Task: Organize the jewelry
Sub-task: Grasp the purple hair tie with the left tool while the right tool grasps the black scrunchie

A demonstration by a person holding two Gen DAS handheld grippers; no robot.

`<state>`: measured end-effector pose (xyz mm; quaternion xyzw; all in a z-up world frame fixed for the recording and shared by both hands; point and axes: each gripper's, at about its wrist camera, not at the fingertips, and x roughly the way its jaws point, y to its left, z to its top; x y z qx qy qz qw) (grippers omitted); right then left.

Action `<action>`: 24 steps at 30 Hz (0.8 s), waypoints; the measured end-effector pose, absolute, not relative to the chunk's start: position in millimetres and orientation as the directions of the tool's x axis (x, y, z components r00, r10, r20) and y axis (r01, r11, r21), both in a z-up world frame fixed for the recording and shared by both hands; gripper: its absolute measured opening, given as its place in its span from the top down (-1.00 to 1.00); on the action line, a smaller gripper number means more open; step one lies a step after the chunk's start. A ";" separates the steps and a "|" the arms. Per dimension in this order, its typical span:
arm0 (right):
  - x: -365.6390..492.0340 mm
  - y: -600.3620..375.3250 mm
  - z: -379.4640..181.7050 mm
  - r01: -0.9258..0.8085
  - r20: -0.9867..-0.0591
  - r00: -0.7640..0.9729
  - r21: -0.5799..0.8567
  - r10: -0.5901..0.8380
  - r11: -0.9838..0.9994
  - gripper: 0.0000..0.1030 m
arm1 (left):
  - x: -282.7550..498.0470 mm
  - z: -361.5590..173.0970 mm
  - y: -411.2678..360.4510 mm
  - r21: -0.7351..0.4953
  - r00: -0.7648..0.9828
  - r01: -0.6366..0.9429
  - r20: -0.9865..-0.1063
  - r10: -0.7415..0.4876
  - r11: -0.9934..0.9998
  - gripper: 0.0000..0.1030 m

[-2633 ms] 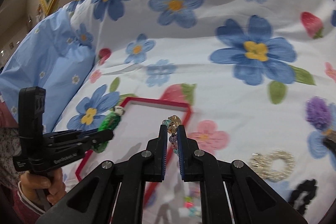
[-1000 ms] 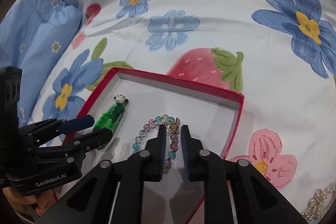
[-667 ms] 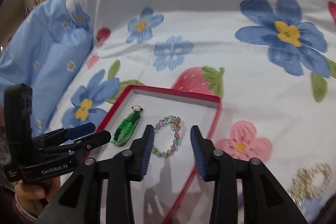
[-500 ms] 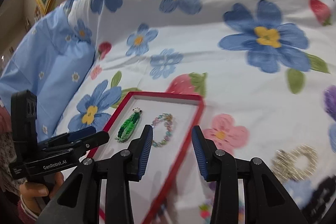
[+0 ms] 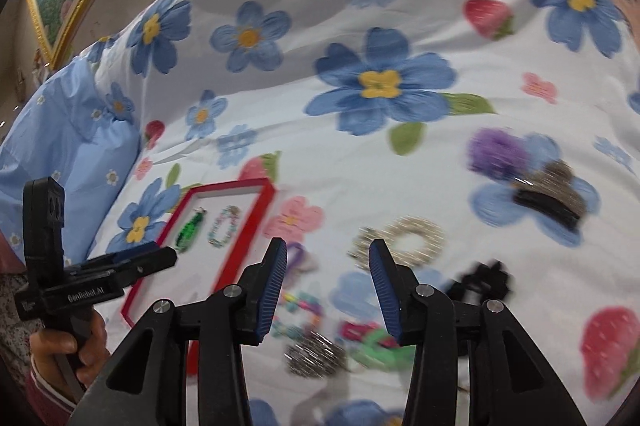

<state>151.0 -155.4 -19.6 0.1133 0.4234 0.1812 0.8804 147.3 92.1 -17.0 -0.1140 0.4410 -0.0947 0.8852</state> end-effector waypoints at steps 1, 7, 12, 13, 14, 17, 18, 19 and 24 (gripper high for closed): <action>148.3 -161.9 -20.6 -0.212 -0.706 0.579 0.352 0.408 0.912 0.13 | 147.3 -18.2 88.7 -0.284 0.589 0.073 -0.761 -0.271 0.956 -0.33; 132.3 -206.7 -35.8 -0.124 -0.737 0.584 0.332 0.339 0.935 0.13 | 150.6 -27.2 68.0 -0.280 0.566 0.101 -0.773 -0.287 0.955 -0.33; 127.3 -229.7 -49.0 -0.071 -0.759 0.579 0.316 0.297 0.946 0.13 | 155.8 -33.7 50.5 -0.255 0.546 0.131 -0.788 -0.285 0.958 -0.33; 127.0 -232.3 -51.3 -0.066 -0.762 0.576 0.317 0.295 0.946 0.13 | 157.4 -34.9 48.4 -0.252 0.544 0.134 -0.790 -0.284 0.958 -0.33; 127.7 -234.5 -53.4 -0.061 -0.765 0.573 0.317 0.293 0.946 0.13 | 159.8 -36.3 46.1 -0.247 0.542 0.136 -0.792 -0.281 0.959 -0.33; 131.1 -237.8 -60.4 -0.055 -0.775 0.560 0.318 0.293 0.946 0.12 | 167.9 -41.2 40.4 -0.246 0.534 0.140 -0.797 -0.283 0.959 -0.33; 133.4 -237.6 -63.5 -0.056 -0.780 0.552 0.320 0.296 0.946 0.05 | 171.6 -43.5 37.4 -0.244 0.528 0.145 -0.800 -0.284 0.959 -0.33; 135.7 -236.7 -66.6 -0.054 -0.785 0.545 0.316 0.293 0.947 0.02 | 174.9 -45.7 34.2 -0.236 0.524 0.149 -0.805 -0.279 0.960 -0.33; 149.5 -238.4 -84.4 -0.031 -0.814 0.514 0.297 0.270 0.954 -0.01 | 192.8 -57.1 18.3 -0.200 0.502 0.176 -0.824 -0.262 0.964 -0.33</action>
